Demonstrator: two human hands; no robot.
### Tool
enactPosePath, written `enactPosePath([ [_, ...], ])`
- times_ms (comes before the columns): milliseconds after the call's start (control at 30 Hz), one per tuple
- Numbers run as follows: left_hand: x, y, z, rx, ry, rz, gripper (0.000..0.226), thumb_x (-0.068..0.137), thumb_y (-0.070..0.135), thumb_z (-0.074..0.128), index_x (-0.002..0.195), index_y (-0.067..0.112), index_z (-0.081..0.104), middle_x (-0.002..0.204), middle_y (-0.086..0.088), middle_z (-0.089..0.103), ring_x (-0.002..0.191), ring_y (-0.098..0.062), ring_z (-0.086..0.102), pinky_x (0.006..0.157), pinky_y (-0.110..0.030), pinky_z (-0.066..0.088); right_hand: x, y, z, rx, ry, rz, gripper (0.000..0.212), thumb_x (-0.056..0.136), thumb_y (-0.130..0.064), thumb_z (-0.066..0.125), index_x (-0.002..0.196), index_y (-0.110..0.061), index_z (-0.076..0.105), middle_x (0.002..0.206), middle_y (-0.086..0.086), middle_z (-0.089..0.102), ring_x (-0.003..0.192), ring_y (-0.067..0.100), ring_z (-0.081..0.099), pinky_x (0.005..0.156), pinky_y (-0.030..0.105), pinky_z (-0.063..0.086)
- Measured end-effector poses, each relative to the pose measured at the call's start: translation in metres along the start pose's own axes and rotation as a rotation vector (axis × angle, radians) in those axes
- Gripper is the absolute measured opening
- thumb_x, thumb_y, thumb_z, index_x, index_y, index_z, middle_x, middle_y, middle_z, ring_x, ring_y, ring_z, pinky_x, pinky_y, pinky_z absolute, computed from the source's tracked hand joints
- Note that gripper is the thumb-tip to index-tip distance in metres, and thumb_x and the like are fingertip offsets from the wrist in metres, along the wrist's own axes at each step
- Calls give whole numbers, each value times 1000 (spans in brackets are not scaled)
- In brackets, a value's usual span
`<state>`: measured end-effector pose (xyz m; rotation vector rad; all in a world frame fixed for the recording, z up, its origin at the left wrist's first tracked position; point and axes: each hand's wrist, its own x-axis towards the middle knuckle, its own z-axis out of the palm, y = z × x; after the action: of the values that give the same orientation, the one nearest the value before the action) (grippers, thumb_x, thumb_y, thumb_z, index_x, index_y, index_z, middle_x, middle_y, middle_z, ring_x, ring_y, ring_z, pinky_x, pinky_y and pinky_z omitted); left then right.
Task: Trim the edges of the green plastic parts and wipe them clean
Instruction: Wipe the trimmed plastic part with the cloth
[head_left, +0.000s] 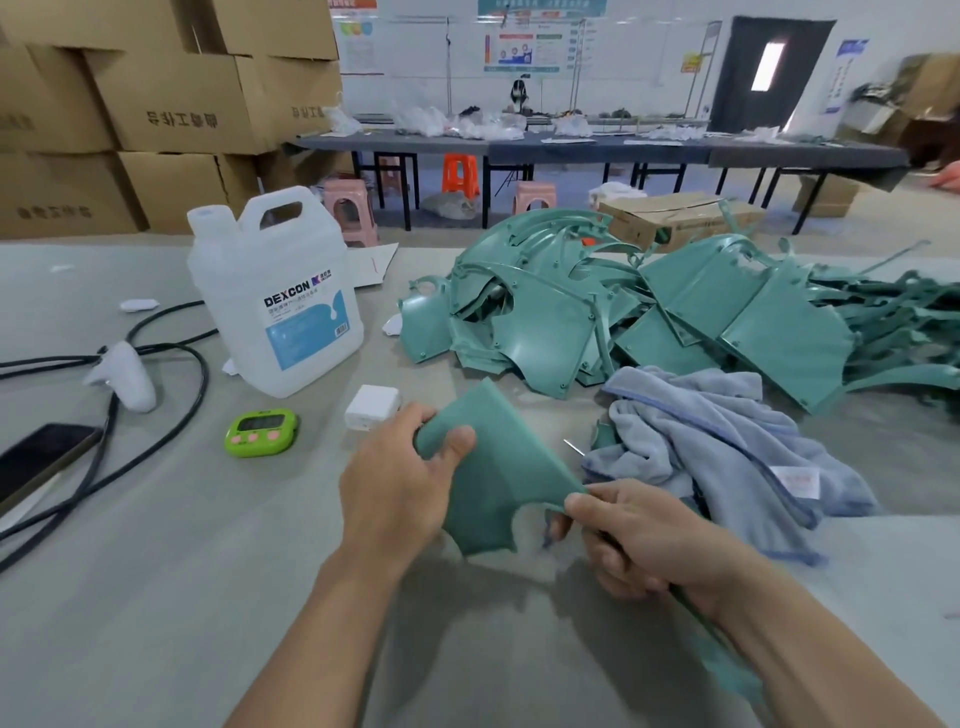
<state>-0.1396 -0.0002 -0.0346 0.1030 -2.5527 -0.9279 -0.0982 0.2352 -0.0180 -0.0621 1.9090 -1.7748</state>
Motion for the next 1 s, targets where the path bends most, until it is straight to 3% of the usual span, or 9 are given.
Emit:
enactPosePath([
  [133, 6, 0, 9, 49, 121, -77, 51, 104, 48, 36, 64, 20, 51, 64, 6, 55, 67, -26, 44, 53, -31, 25, -22, 6, -18, 150, -86, 115, 26, 105, -12, 49, 101, -5, 73, 60, 12, 50, 32, 10, 32, 40, 22, 32],
  [233, 13, -9, 12, 50, 158, -212, 50, 106, 39, 36, 77, 13, 67, 82, -13, 67, 73, -30, 46, 65, -35, 33, -38, 8, -28, 139, -78, 137, 29, 100, 0, 53, 120, -12, 70, 70, 18, 55, 40, 13, 40, 42, 23, 38],
  [367, 11, -4, 7, 29, 229, -289, 48, 105, 39, 35, 81, 18, 70, 77, -5, 57, 74, -30, 46, 66, -36, 35, -56, -1, -24, -108, -29, 107, 47, 85, -1, 63, 125, -25, 67, 77, 16, 63, 55, 17, 51, 58, 30, 39],
  [500, 10, 0, 0, -75, 296, -362, 46, 103, 34, 35, 85, 16, 73, 77, -8, 59, 74, -31, 47, 66, -36, 33, -72, 0, -10, -225, 186, 17, 39, 93, 4, 56, 119, -24, 64, 74, 12, 69, 58, 19, 55, 52, 26, 41],
  [667, -1, 20, -12, -228, 342, -330, 39, 97, 30, 40, 92, 21, 78, 88, -12, 72, 80, -29, 54, 70, -33, 36, -102, 12, -3, 123, 547, -35, 20, 104, -13, 53, 104, -6, 72, 50, 0, 39, 37, 9, 33, 38, 21, 21],
  [767, -20, 55, -19, -501, 162, -158, 25, 88, 46, 55, 74, 33, 72, 68, 16, 66, 70, 2, 60, 62, -27, 41, -130, 16, -11, 307, 692, -78, 24, 102, -13, 54, 99, 2, 73, 51, 4, 31, 34, 11, 19, 44, 24, 14],
  [833, -35, 76, -28, -538, -56, -15, 10, 76, 49, 70, 79, 40, 73, 75, 29, 69, 70, 11, 62, 59, -16, 46, -157, 23, -21, 393, 716, -114, 25, 101, -14, 56, 100, 6, 71, 50, 6, 30, 34, 13, 13, 44, 25, 13],
  [933, -56, 102, -38, -760, -328, 37, 26, 73, 20, 84, 89, 40, 77, 88, 13, 78, 76, -7, 74, 56, -21, 56, -211, 43, -36, 427, 719, -157, 26, 97, -16, 60, 98, 6, 74, 52, 8, 29, 35, 14, 13, 41, 25, 15],
  [1000, -77, 124, -38, -885, -474, 24, 31, 84, 10, 77, 87, 41, 79, 89, 4, 79, 73, -12, 75, 52, -24, 56, -255, 64, -39, 396, 695, -171, 24, 94, -18, 61, 99, 1, 76, 53, 9, 32, 37, 14, 18, 39, 25, 21],
])
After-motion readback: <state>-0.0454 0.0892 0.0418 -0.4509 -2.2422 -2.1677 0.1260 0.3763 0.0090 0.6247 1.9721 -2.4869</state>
